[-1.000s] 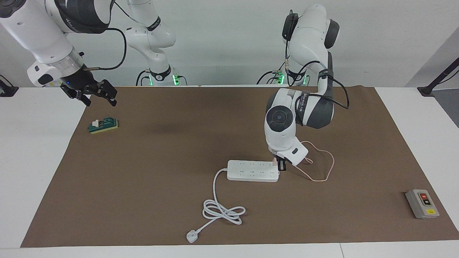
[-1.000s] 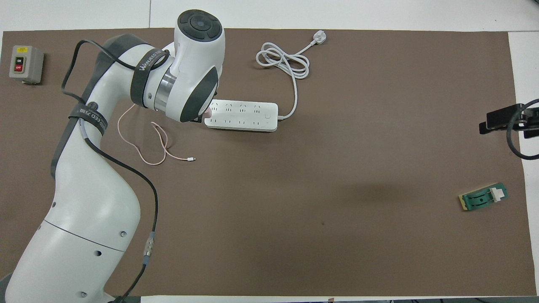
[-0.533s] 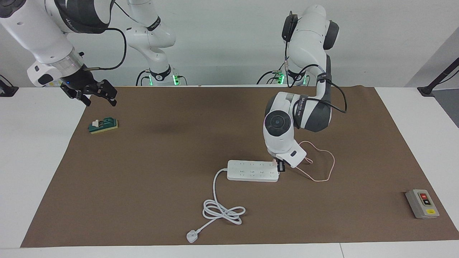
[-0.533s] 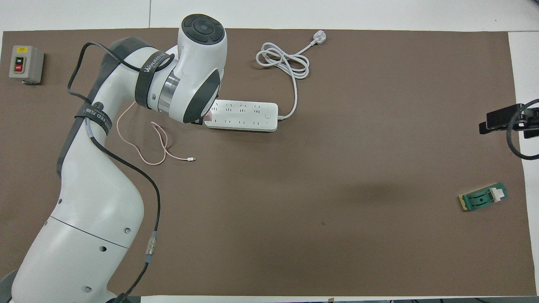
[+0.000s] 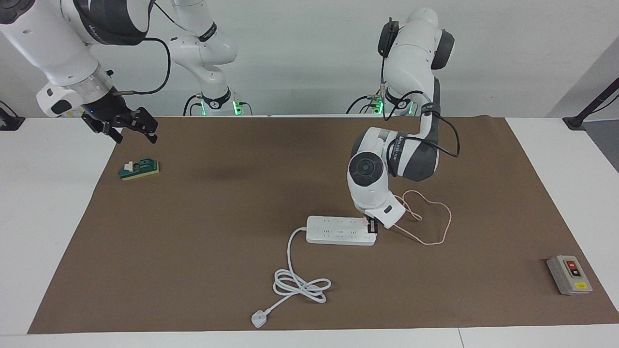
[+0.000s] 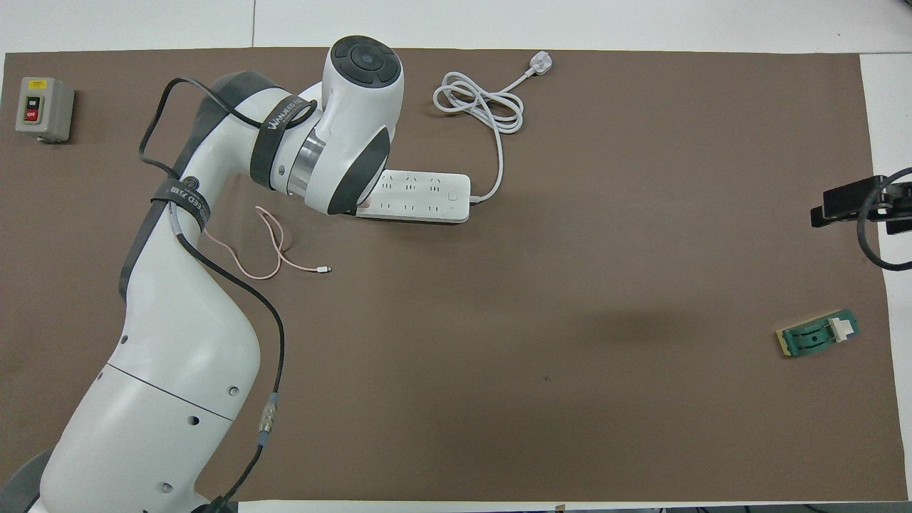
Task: Plug charger into power strip
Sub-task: 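Push the charger prongs into the power strip socket with the left gripper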
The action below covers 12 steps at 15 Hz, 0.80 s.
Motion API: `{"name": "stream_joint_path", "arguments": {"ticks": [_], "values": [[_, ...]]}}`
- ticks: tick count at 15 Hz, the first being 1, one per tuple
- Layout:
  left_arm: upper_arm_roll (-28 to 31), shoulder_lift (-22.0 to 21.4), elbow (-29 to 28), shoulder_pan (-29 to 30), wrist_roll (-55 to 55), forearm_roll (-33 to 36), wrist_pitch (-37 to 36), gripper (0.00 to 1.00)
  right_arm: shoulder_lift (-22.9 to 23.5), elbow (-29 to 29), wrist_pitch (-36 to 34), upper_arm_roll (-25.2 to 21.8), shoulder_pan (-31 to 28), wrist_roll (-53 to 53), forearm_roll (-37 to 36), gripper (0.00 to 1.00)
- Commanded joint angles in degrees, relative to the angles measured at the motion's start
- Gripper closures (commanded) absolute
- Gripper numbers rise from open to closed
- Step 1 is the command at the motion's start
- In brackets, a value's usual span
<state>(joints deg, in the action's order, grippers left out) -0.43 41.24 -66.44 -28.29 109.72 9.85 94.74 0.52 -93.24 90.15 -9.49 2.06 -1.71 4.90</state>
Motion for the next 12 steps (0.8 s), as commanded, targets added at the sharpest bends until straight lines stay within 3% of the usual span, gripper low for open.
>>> {"name": "stream_joint_path", "arguments": {"ticks": [1,12], "values": [[0.8,0.0,-0.3,-0.8,0.8,0.9,0.5,1.00,-0.7,-0.4,-0.4,0.3,-0.2,-1.3,-0.9,0.00],[0.7,0.3,-0.3,-0.8,0.5,0.8,1.2,1.00,-0.7,-0.4,-0.3,0.3,-0.2,-1.3,-0.9,0.00]]}}
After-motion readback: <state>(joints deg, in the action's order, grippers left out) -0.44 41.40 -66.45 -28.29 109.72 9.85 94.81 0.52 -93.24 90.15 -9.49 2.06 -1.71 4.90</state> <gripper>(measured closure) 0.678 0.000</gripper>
